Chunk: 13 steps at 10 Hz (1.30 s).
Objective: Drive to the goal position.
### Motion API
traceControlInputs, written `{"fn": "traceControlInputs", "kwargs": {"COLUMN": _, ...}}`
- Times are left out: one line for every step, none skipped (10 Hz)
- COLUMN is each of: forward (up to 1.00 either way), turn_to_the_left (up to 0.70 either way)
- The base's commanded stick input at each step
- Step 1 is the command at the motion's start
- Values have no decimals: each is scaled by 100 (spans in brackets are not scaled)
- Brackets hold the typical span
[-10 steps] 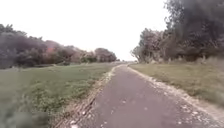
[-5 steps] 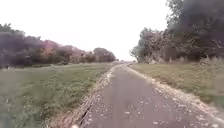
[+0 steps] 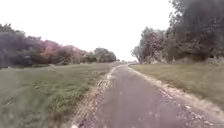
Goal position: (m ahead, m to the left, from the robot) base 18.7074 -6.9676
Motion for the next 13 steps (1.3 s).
{"fn": "traceControlInputs", "kwargs": {"forward": 70, "turn_to_the_left": 0}}
{"fn": "traceControlInputs", "kwargs": {"forward": 70, "turn_to_the_left": 0}}
{"fn": "traceControlInputs", "kwargs": {"forward": 70, "turn_to_the_left": 0}}
{"fn": "traceControlInputs", "kwargs": {"forward": 70, "turn_to_the_left": 0}}
{"fn": "traceControlInputs", "kwargs": {"forward": 70, "turn_to_the_left": 0}}
{"fn": "traceControlInputs", "kwargs": {"forward": 70, "turn_to_the_left": 0}}
{"fn": "traceControlInputs", "kwargs": {"forward": 70, "turn_to_the_left": -12}}
{"fn": "traceControlInputs", "kwargs": {"forward": 70, "turn_to_the_left": -13}}
{"fn": "traceControlInputs", "kwargs": {"forward": 70, "turn_to_the_left": -13}}
{"fn": "traceControlInputs", "kwargs": {"forward": 70, "turn_to_the_left": -13}}
{"fn": "traceControlInputs", "kwargs": {"forward": 70, "turn_to_the_left": -13}}
{"fn": "traceControlInputs", "kwargs": {"forward": 70, "turn_to_the_left": -13}}
{"fn": "traceControlInputs", "kwargs": {"forward": 70, "turn_to_the_left": -13}}
